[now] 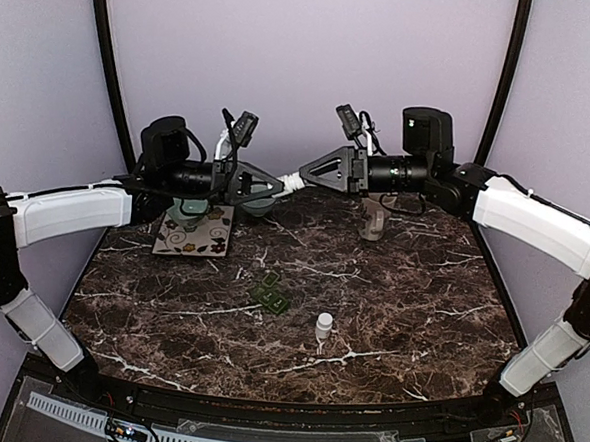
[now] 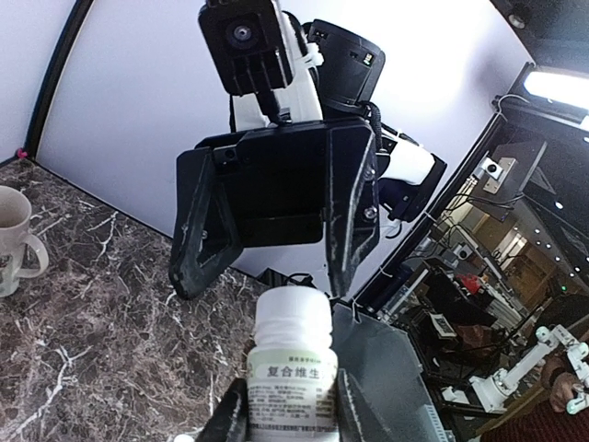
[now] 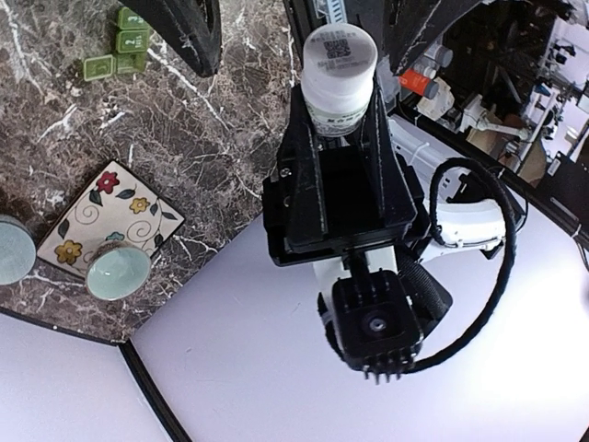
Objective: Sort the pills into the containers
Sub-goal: Unscrew the lid of the pill bottle.
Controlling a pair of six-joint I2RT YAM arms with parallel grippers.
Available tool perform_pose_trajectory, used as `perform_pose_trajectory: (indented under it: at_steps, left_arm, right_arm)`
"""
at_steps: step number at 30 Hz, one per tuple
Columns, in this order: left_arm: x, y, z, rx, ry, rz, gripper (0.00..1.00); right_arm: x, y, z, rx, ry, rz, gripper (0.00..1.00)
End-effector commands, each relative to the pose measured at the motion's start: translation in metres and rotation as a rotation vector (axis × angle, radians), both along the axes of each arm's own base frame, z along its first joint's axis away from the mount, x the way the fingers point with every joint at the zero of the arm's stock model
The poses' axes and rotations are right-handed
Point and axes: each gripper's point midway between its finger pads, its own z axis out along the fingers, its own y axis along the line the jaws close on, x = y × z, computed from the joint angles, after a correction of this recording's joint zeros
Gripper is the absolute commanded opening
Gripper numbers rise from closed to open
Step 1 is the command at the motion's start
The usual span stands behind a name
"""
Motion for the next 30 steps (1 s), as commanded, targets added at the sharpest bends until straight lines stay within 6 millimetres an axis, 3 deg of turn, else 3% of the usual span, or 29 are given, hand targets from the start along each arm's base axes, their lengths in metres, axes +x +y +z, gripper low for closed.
perform_pose_trajectory:
  at_steps: [1, 16, 30]
  left_arm:
    - [-0.002, 0.008, 0.011, -0.002, -0.099, 0.063, 0.0]
    - [-0.003, -0.001, 0.002, 0.061, -0.188, 0.122, 0.0]
    - [0.005, -0.002, 0.001, 0.085, -0.225, 0.167, 0.0]
  right_arm:
    - [0.009, -0.001, 0.018, 0.041, 0.081, -0.048, 0.59]
    - [0.01, 0.006, 0.006, 0.039, 0.235, -0.035, 0.58]
    - [0.01, 0.008, -0.011, -0.006, 0.268, -0.036, 0.57]
